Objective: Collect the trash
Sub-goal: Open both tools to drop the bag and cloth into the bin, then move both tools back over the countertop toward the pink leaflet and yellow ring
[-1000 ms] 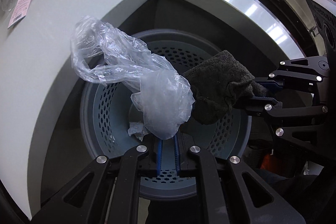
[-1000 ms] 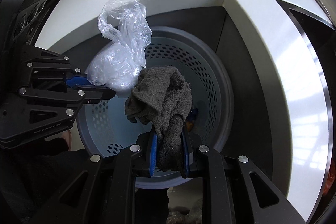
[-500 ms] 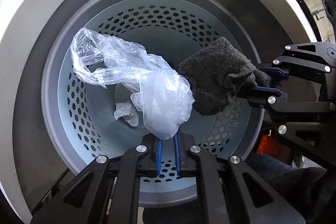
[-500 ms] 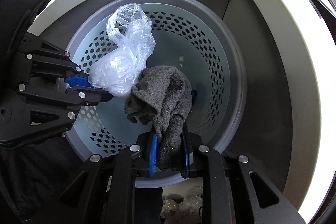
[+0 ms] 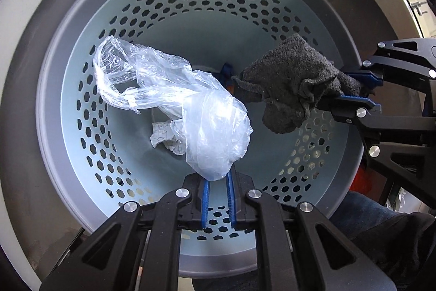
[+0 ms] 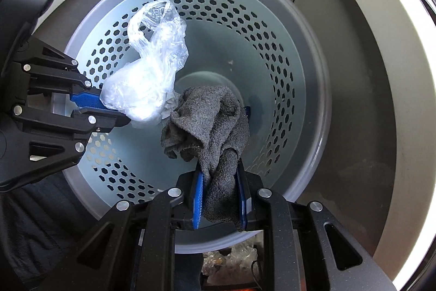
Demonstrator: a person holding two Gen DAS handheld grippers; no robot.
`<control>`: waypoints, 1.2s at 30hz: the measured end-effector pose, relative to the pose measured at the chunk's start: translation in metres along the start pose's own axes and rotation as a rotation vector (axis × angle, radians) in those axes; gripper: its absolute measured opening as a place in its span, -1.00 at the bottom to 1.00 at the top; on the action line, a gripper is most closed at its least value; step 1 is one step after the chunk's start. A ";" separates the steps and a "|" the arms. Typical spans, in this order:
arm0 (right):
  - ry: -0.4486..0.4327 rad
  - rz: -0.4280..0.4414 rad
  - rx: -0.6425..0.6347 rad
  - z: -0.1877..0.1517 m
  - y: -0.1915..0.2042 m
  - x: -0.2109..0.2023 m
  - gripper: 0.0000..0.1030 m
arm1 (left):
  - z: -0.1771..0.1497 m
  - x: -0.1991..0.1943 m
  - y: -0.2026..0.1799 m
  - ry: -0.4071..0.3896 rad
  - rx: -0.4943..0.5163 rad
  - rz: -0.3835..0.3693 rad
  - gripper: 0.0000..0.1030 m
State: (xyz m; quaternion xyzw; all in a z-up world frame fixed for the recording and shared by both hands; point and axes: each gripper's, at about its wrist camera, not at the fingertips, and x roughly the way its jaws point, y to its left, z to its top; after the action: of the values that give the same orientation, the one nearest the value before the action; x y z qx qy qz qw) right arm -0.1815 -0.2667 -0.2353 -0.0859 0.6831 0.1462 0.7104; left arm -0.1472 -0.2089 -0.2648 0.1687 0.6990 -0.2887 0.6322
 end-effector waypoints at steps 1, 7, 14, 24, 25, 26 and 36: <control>0.001 -0.001 0.001 0.000 0.001 0.001 -0.61 | 0.002 0.001 0.000 0.003 -0.001 0.004 -0.72; -0.009 -0.019 0.011 -0.003 0.001 0.002 -0.08 | 0.005 -0.007 -0.003 -0.064 -0.010 0.083 0.64; -0.051 -0.019 0.011 0.000 0.006 -0.015 0.29 | 0.008 -0.027 -0.005 -0.095 -0.001 0.098 0.64; -0.210 -0.004 0.025 0.009 -0.003 -0.069 0.42 | -0.022 -0.107 0.008 -0.293 -0.064 0.133 0.64; -0.234 -0.007 0.023 0.013 -0.003 -0.078 0.42 | -0.024 -0.116 0.011 -0.318 -0.080 0.144 0.64; -0.263 -0.011 0.025 0.015 -0.003 -0.088 0.42 | -0.026 -0.125 0.018 -0.342 -0.100 0.152 0.64; -0.501 -0.003 0.016 0.076 -0.012 -0.164 0.47 | -0.013 -0.205 0.097 -0.563 -0.307 0.226 0.67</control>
State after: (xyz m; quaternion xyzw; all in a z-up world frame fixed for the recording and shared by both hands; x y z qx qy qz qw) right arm -0.1092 -0.2684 -0.0692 -0.0426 0.4869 0.1563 0.8583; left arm -0.0696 -0.0995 -0.0815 0.0617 0.5094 -0.1437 0.8462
